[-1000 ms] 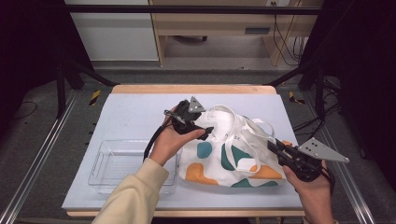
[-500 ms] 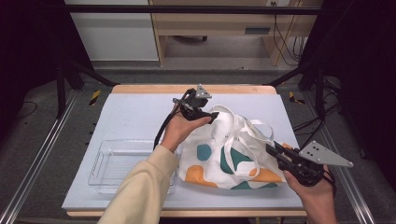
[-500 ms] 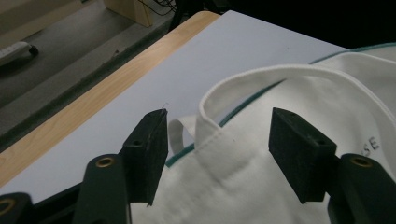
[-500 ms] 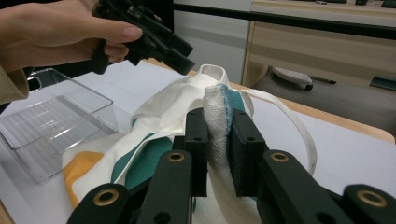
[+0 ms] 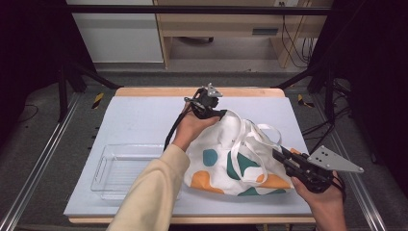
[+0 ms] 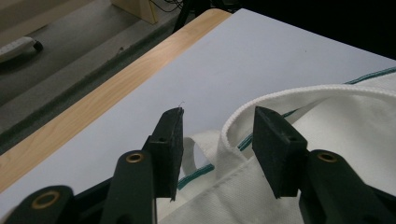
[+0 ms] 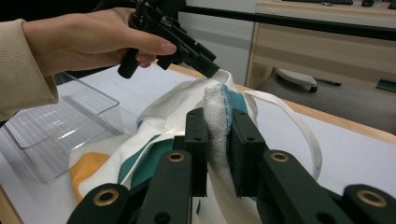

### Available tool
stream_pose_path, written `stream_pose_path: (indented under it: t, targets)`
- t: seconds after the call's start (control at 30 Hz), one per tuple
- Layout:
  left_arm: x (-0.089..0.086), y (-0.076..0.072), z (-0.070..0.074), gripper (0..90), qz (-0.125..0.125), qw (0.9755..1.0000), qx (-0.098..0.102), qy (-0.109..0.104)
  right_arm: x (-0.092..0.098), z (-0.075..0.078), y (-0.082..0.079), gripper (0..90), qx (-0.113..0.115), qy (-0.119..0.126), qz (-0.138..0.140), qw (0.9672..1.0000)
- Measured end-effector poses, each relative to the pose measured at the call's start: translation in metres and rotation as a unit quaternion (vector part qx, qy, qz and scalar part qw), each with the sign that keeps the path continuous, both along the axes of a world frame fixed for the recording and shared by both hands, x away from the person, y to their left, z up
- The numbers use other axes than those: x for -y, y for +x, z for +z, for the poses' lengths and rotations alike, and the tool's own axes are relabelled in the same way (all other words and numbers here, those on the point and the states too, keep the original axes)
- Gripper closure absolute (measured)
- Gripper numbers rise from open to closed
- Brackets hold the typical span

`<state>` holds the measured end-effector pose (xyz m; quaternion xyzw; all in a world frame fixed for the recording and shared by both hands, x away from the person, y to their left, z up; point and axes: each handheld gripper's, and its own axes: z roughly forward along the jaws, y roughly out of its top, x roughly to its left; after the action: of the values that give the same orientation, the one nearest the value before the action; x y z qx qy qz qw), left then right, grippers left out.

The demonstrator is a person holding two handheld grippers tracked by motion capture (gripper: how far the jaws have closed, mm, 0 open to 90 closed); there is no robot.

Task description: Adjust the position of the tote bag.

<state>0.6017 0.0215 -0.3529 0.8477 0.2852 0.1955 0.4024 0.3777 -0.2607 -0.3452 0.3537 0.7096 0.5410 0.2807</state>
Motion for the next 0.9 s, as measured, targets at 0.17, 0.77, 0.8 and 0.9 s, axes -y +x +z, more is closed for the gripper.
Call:
stream_pose_path:
  t: [0.17, 0.77, 0.8, 0.9]
  targets:
    - [0.004, 0.002, -0.002, 56.5, -0.002, 1.0000, -0.005, 0.005, 0.000, 0.003, -0.001, 79.2, 0.003, 0.002, 0.003, 1.0000]
    - [0.015, 0.007, -0.006, 74.4, -0.013, 0.9975, -0.069, 0.014, 0.012, 0.007, -0.005, 79.2, 0.009, 0.013, -0.002, 0.9999]
    - [0.016, 0.006, -0.007, 79.0, -0.009, 0.9972, -0.071, 0.020, 0.012, 0.007, -0.006, 79.1, 0.010, 0.015, -0.003, 0.9998]
    - [0.015, 0.005, -0.007, 82.6, -0.009, 0.9971, -0.072, 0.024, 0.015, 0.007, -0.006, 79.2, 0.011, 0.018, -0.005, 0.9998]
